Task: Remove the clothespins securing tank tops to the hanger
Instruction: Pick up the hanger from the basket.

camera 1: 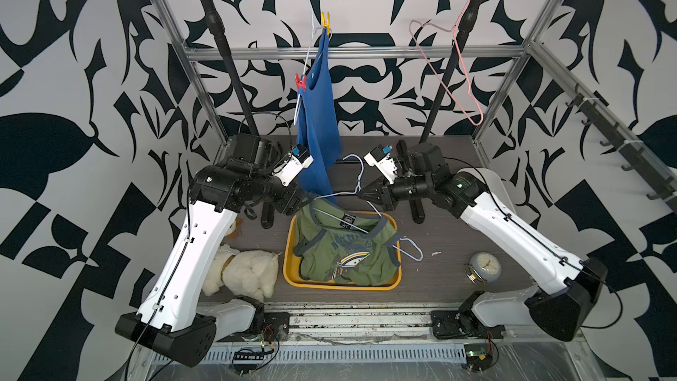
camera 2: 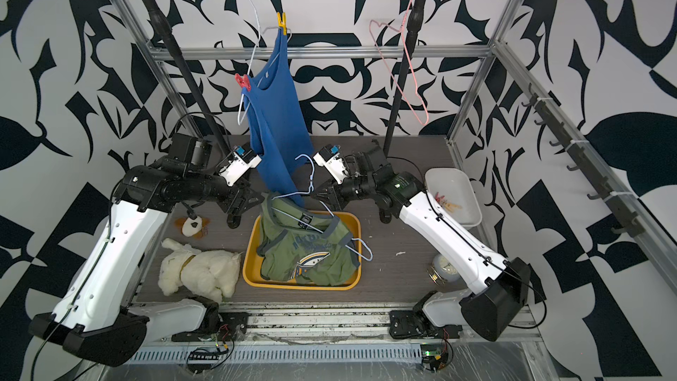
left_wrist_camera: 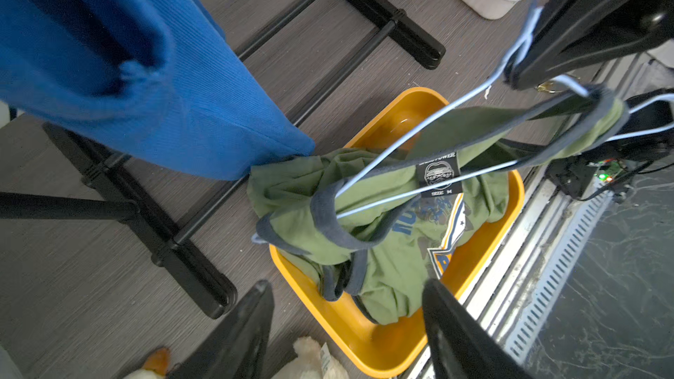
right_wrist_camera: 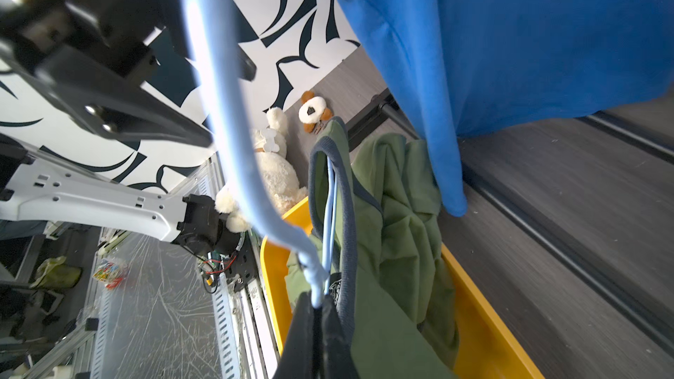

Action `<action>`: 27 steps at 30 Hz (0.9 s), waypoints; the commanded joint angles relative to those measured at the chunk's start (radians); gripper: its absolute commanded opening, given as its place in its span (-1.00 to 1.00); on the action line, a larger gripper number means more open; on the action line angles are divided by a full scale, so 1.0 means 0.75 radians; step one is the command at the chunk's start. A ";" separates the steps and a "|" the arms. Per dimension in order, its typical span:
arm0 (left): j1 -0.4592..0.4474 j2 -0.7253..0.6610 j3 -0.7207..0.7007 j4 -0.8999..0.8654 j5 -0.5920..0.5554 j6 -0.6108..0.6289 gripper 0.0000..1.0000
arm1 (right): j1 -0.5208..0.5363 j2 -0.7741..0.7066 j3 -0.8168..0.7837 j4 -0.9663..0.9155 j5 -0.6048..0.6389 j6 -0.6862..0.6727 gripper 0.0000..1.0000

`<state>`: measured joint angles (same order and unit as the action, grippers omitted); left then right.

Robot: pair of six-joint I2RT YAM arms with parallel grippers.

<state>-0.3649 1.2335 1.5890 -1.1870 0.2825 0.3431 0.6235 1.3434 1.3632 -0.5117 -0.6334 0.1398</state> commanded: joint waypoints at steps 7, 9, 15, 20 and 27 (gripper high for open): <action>-0.004 -0.031 -0.120 0.146 0.005 -0.136 0.55 | 0.031 -0.088 0.040 0.133 0.052 0.065 -1.00; -0.003 -0.023 -0.142 0.172 -0.006 -0.148 0.58 | 0.053 -0.088 0.040 0.149 0.061 0.072 -1.00; -0.003 -0.007 -0.175 0.199 0.020 -0.163 0.68 | 0.112 -0.069 0.073 0.151 0.120 0.061 -1.00; -0.004 -0.008 -0.206 0.239 -0.115 -0.142 0.63 | 0.121 -0.081 0.074 0.169 0.125 0.065 -1.00; -0.004 -0.023 -0.252 0.275 -0.215 -0.124 0.56 | 0.128 -0.102 0.075 0.207 0.150 0.082 -1.00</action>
<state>-0.3653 1.2247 1.4128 -1.0008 0.1543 0.2420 0.7132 1.3056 1.3716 -0.4412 -0.5304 0.1848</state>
